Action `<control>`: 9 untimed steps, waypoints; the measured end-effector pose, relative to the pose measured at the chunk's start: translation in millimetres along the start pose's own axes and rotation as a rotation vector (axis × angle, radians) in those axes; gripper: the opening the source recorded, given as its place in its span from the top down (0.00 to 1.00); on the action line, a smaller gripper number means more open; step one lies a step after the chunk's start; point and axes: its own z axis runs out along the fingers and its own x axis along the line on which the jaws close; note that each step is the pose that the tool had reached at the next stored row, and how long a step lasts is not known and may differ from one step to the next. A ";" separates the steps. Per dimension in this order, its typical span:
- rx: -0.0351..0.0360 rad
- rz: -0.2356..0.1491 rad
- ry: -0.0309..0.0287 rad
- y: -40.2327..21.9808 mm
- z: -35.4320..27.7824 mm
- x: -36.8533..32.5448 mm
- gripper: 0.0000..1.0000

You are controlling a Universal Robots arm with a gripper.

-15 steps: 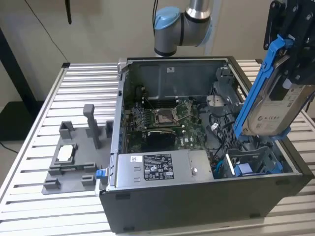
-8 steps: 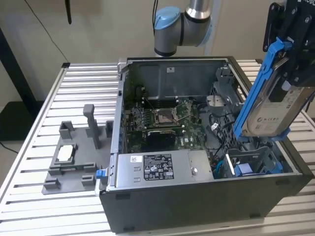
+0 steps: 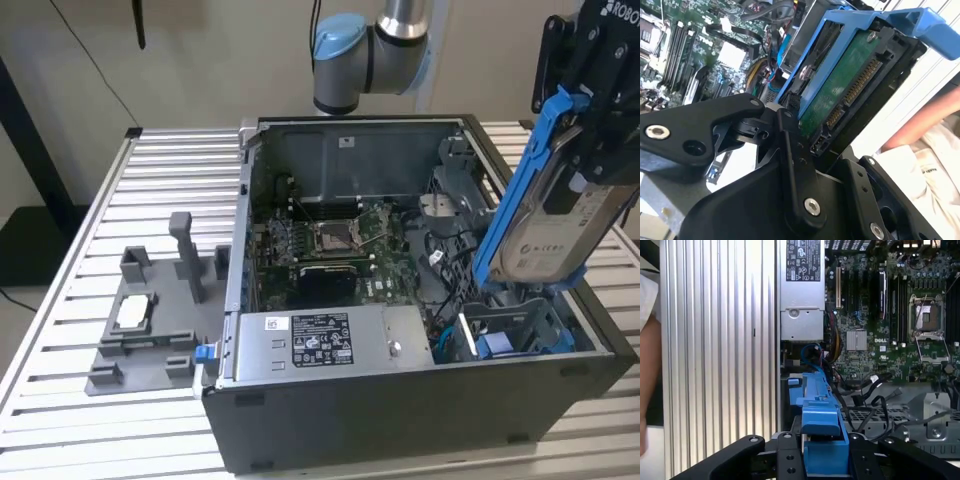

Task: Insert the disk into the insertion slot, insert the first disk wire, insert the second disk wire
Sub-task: 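Insert the disk into the insertion slot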

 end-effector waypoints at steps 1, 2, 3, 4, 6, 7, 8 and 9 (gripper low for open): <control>0.0000 0.000 0.0001 0.0 0.9 0.0 0.67; 0.0000 0.000 0.0000 -0.1 2.0 0.1 0.67; 0.0000 0.000 0.0000 -0.3 3.2 0.1 0.67; 0.0000 0.000 0.0000 -0.6 4.7 0.1 0.67; 0.0000 0.000 -0.0001 -1.9 8.1 0.4 0.67; 0.0000 0.000 0.0000 -2.8 9.5 0.6 0.67; 0.0000 0.000 0.0000 -3.7 11.1 0.6 0.67; 0.0000 0.000 0.0000 -4.8 13.1 0.6 0.67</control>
